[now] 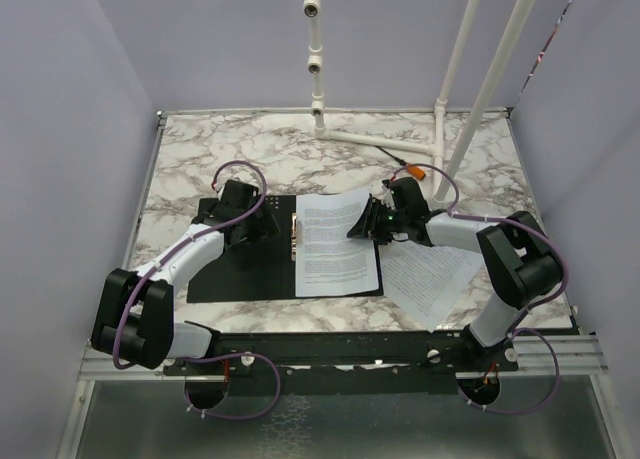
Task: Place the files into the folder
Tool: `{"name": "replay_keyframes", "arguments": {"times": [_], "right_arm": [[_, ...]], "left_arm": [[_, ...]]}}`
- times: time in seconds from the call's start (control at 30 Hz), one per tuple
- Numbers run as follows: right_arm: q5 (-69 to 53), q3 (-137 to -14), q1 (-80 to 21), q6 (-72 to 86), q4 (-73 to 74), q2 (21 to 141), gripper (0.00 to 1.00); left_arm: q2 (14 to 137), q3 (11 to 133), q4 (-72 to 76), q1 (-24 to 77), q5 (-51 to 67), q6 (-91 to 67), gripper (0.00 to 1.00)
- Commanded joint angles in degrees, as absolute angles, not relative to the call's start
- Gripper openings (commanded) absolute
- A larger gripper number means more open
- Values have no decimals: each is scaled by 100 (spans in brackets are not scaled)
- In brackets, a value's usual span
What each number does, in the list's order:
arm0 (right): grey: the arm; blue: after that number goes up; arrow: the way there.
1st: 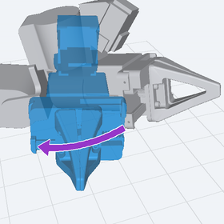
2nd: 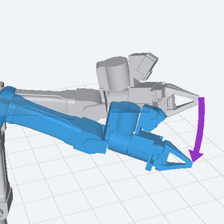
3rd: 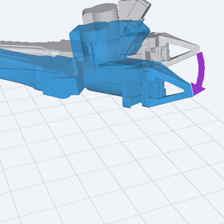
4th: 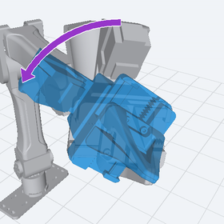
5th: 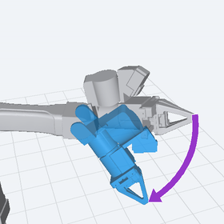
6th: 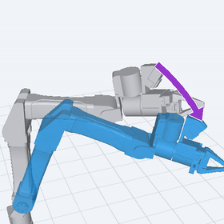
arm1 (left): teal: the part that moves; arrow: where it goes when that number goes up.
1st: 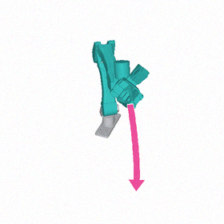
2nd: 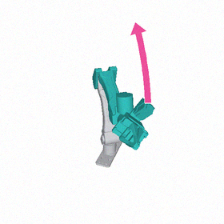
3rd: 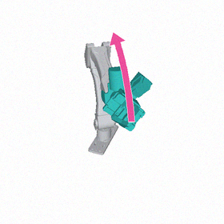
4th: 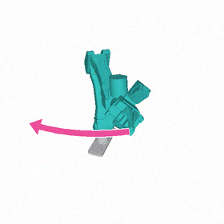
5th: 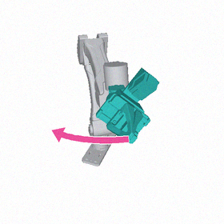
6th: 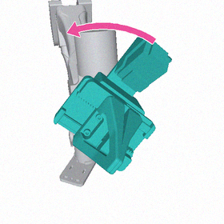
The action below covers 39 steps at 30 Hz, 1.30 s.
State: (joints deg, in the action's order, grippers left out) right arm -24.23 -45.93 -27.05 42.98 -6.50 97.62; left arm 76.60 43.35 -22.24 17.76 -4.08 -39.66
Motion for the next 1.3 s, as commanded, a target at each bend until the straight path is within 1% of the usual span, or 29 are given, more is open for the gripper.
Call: {"name": "replay_keyframes", "arguments": {"times": [0.0,0.13,0.33,0.7,1.03,1.27], "right_arm": [[-2011,-4801,-2747,4093,-277,9550,49],[-1764,-4863,-2742,3985,-45,9470,57],[-1384,-4951,-2742,3841,365,9334,62],[-553,-4990,-2745,3625,993,8744,65],[104,-4664,-2742,3447,1681,7492,74],[211,-4493,-2742,3467,2254,6417,77]], "left_arm": [[7515,4282,-2139,1788,-321,-3973,99],[7515,4292,-2137,1784,-308,-3966,99],[7508,4298,-2137,1792,-308,-3964,99],[7447,4334,-2144,1786,-311,-3947,99],[7139,4415,-2226,1789,-407,-3875,99],[6754,4608,-2317,1800,-340,-3774,99]]}}
